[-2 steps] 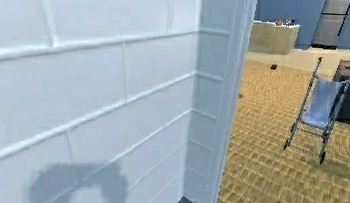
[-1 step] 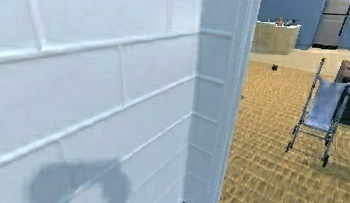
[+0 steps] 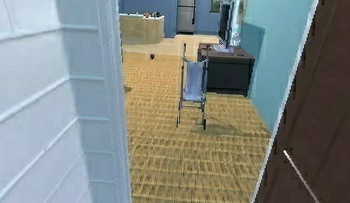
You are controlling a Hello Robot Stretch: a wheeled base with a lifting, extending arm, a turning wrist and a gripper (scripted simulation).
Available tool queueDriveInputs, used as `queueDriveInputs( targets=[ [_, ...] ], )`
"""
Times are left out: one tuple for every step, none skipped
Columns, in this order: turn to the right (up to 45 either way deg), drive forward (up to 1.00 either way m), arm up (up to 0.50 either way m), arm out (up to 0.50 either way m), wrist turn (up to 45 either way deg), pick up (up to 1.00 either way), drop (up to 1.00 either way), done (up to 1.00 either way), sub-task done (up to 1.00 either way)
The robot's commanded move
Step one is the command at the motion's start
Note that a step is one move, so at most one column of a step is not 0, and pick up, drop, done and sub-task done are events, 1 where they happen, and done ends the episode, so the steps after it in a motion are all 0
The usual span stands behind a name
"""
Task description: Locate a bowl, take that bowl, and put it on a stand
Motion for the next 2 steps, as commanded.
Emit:
queueDriveInputs(
  targets=[
    [0.0,1.0,0.0,0.0,0.0,0.0,0.0,0.0,0.0],
    [9.0,0.0,0.0,0.0,0.0,0.0,0.0,0.0,0.0]
  ],
)
